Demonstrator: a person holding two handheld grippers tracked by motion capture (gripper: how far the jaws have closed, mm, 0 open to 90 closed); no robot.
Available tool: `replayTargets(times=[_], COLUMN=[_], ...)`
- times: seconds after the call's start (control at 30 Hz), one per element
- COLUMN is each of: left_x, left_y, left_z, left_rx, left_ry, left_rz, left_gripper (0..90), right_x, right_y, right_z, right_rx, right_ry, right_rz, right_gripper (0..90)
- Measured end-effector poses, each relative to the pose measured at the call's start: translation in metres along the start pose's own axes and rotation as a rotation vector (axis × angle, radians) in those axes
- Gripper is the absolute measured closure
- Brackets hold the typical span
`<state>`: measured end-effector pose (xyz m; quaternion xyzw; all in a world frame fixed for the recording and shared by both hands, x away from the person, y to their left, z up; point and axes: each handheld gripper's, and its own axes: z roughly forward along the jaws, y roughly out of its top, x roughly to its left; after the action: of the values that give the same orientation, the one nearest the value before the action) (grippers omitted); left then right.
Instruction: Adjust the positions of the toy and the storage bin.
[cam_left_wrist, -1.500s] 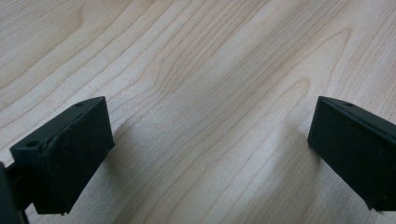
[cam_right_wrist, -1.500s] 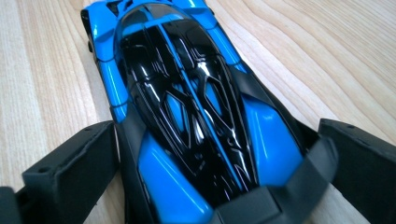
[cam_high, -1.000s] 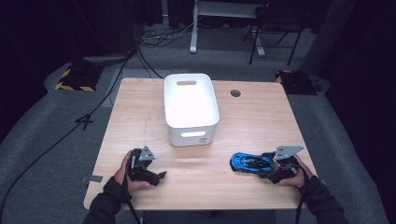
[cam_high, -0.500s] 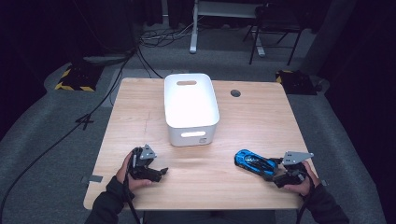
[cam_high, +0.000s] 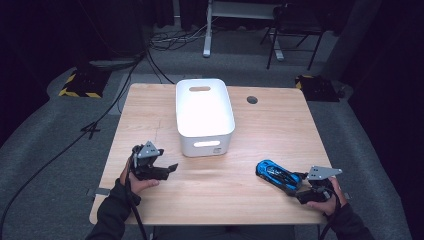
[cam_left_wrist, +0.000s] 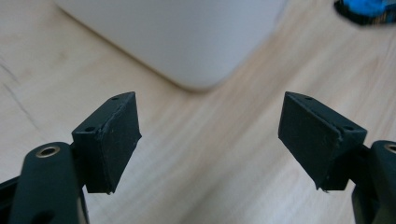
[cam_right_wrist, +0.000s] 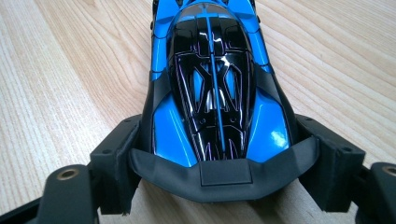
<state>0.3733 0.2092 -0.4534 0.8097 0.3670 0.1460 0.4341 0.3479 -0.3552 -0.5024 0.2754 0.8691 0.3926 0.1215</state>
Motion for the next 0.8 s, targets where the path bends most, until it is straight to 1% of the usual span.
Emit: replayTargets(times=[0.03,0.07,0.1,0.13,0.17,0.2,0.23,0.27,0.3,0.33,0.4,0.43,0.47,0.5,0.57,0.6,0.63,0.73,0.77,0.8], left_x=[0.0,0.003,0.003,0.003,0.004,0.004,0.006,0.005,0.007,0.008,0.012,0.014,0.018,0.018,0.021,0.022,0.023,0.027,0.028,0.029], left_y=[0.0,0.009,0.009,0.012,0.018,0.022,0.028,0.032,0.036,0.039,0.044,0.046,0.051,0.051,0.056,0.06,0.065,0.076,0.079,0.081], left_z=[0.0,-0.004,-0.004,-0.005,-0.006,-0.007,-0.009,-0.009,-0.01,-0.011,-0.012,-0.014,-0.015,-0.015,-0.012,-0.01,-0.007,0.002,0.006,0.01], left_rx=[0.0,-0.048,-0.048,-0.061,-0.082,-0.092,-0.106,-0.113,-0.12,-0.139,-0.158,-0.179,-0.199,-0.199,-0.205,-0.206,-0.209,-0.211,-0.2,-0.197], left_ry=[0.0,0.004,0.004,0.011,0.023,0.027,0.035,0.039,0.053,0.065,0.074,0.082,0.093,0.093,0.088,0.087,0.098,0.117,0.116,0.128], left_rz=[0.0,-0.005,-0.005,0.0,0.006,0.007,0.019,0.014,0.028,0.029,0.011,-0.002,-0.036,-0.036,-0.056,-0.069,-0.071,-0.099,-0.103,-0.102], left_gripper=[20.5,20.6,20.6,20.6,20.6,20.6,20.8,22.0,23.7,24.5,24.6,24.6,24.3,23.6,23.4,23.3,22.8,22.3,21.4,21.6], right_x=[0.0,0.0,0.0,0.0,0.0,0.0,0.0,0.001,0.001,0.001,0.001,0.001,0.001,0.001,0.001,0.001,0.001,0.001,0.001,0.001], right_y=[0.0,0.0,0.0,0.0,0.0,0.0,0.0,-0.001,-0.001,-0.001,-0.001,-0.001,-0.002,-0.002,-0.002,-0.002,-0.002,-0.002,-0.002,-0.002], right_z=[0.0,0.0,0.0,0.0,0.0,0.0,0.0,-0.001,-0.001,-0.001,-0.001,-0.001,-0.001,-0.001,-0.001,-0.001,-0.001,-0.001,-0.001,-0.001], right_rx=[0.0,-0.002,-0.002,-0.002,-0.002,-0.001,-0.002,-0.001,-0.002,0.0,-0.001,-0.001,-0.002,-0.003,-0.003,-0.004,-0.005,-0.006,-0.005,-0.005], right_ry=[0.0,0.0,0.0,-0.001,-0.001,-0.002,-0.003,-0.005,-0.005,-0.006,-0.008,-0.008,-0.009,-0.008,-0.007,-0.007,-0.005,-0.005,-0.005,-0.005], right_rz=[0.0,0.001,0.001,0.0,0.0,0.001,0.004,0.01,0.009,0.012,0.008,0.008,0.008,0.009,0.006,0.012,0.01,0.009,0.007,0.007], right_gripper=[24.3,24.3,24.3,24.3,24.3,24.3,24.3,24.4,24.3,24.3,24.3,24.3,24.3,24.3,24.3,24.3,24.3,24.3,24.3,24.3])
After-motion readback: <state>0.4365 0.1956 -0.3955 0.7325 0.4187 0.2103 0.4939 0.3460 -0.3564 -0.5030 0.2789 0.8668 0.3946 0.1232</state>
